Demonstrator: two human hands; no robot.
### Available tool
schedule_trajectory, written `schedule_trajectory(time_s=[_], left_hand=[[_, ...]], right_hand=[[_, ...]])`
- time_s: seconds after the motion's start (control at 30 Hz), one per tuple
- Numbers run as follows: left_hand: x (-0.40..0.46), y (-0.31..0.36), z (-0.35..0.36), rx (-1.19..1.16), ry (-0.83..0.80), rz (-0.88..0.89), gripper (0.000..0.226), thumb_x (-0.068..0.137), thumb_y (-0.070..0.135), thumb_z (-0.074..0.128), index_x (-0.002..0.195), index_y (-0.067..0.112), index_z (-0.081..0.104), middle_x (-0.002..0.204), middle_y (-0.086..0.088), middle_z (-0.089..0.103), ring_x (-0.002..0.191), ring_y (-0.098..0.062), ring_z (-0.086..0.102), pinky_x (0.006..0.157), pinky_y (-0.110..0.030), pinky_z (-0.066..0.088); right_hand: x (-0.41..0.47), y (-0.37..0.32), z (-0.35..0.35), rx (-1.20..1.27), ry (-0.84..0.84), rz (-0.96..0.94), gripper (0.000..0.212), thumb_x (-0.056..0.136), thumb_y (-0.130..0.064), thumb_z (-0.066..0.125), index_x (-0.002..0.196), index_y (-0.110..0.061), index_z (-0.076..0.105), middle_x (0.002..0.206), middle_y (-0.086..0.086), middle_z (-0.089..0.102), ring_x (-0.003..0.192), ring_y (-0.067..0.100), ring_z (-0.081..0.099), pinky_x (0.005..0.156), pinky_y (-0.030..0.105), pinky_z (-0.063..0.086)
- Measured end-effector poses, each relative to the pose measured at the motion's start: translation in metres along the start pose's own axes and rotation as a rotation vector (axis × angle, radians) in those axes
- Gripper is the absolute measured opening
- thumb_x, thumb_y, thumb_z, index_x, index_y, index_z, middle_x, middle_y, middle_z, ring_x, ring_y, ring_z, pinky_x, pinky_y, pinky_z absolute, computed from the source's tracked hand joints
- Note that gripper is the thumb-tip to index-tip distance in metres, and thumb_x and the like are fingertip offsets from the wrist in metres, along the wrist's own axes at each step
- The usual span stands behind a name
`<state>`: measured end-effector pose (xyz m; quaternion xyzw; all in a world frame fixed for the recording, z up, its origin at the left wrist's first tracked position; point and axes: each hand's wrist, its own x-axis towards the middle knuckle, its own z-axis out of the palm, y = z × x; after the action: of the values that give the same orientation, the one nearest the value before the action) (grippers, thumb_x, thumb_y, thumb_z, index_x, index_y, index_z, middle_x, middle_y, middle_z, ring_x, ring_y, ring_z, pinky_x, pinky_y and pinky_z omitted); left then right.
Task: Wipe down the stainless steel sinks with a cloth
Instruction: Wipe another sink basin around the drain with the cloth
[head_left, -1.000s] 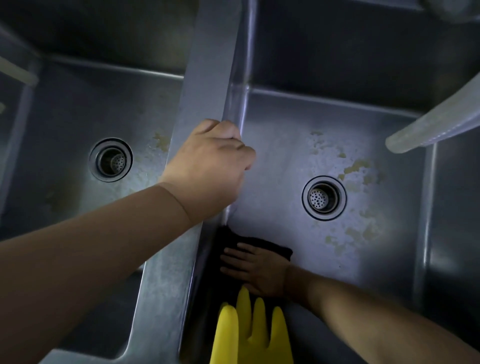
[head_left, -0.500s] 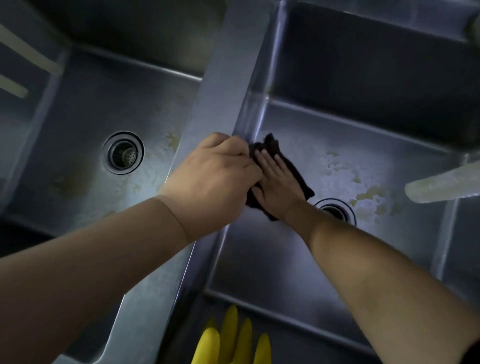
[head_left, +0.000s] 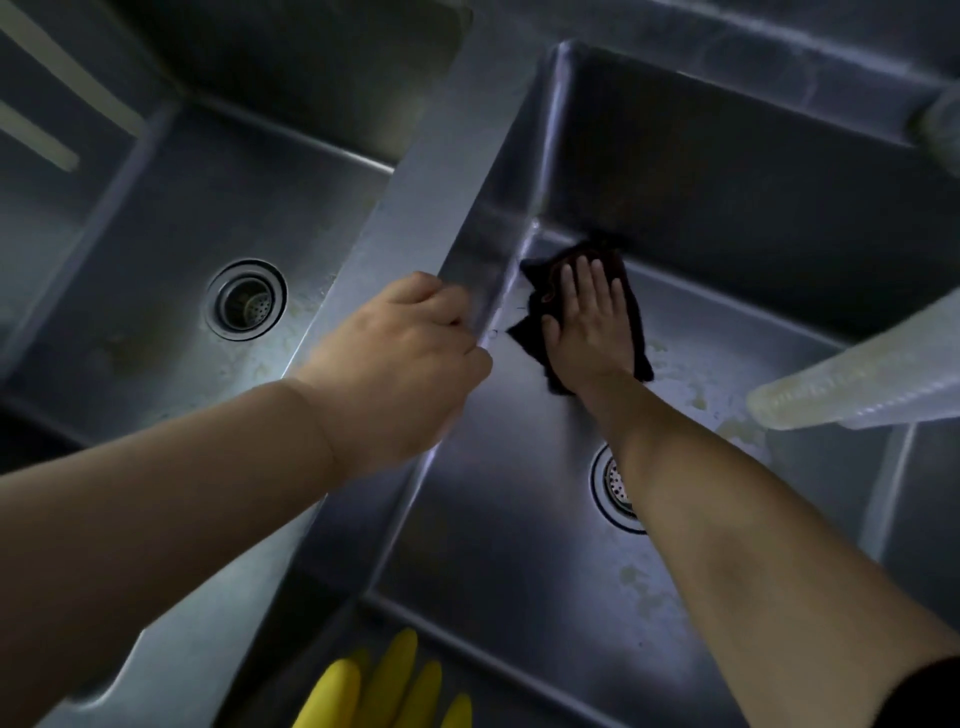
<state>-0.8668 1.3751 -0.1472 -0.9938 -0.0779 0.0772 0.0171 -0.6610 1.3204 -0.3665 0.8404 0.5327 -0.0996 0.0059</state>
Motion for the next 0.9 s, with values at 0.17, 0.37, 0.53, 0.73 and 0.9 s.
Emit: schedule_trajectory(time_s=[0.17,0.37,0.53,0.73,0.9], left_hand=[[0.017,0.036,0.014,0.193,-0.366,-0.008,0.017,0.085,0.017,0.05,0.099,0.02,0.059,0.102,-0.002,0.063,0.101,-0.026,0.051,0.08,-0.033,0.035],[0.036,0.102,0.083,-0.054,-0.559,-0.175,0.033,0.087,0.012,0.052,0.12,0.007,0.049,0.123,-0.012,0.052,0.112,-0.029,0.048,0.089,-0.036,0.035],[0.036,0.119,0.131,-0.055,-0.674,-0.235,0.083,0.087,0.024,0.061,0.146,-0.004,0.009,0.153,-0.026,0.012,0.139,-0.038,0.02,0.109,-0.053,0.025],[0.035,0.125,0.16,0.023,-0.675,-0.162,0.055,0.098,0.004,0.026,0.145,-0.011,0.0,0.149,-0.04,0.003,0.138,-0.051,0.01,0.112,-0.055,0.017],[0.031,0.121,0.169,-0.046,-0.612,-0.137,0.052,0.098,-0.001,0.019,0.145,-0.01,-0.002,0.149,-0.04,0.002,0.139,-0.051,0.009,0.112,-0.05,0.018]], right_hand=[[-0.05,0.064,-0.002,0.037,0.04,0.135,0.067,0.092,-0.04,0.025,0.149,-0.006,0.019,0.155,0.02,0.02,0.144,0.035,0.016,0.118,0.047,0.007],[-0.109,0.136,0.001,0.045,0.076,0.354,0.065,0.091,-0.033,0.032,0.146,0.002,0.027,0.15,0.026,0.027,0.141,0.038,0.022,0.118,0.046,0.009],[-0.182,0.166,0.007,0.008,0.064,0.525,0.066,0.091,-0.033,0.027,0.147,0.001,0.022,0.154,0.023,0.022,0.144,0.035,0.017,0.118,0.046,0.008],[-0.262,0.145,0.017,-0.039,-0.03,0.403,0.067,0.088,-0.034,0.025,0.142,0.005,0.032,0.149,0.028,0.029,0.139,0.041,0.027,0.116,0.049,0.015],[-0.299,0.103,0.031,-0.085,-0.128,0.268,0.078,0.087,-0.048,0.033,0.139,0.009,0.036,0.145,0.032,0.031,0.137,0.047,0.027,0.114,0.051,0.01]])
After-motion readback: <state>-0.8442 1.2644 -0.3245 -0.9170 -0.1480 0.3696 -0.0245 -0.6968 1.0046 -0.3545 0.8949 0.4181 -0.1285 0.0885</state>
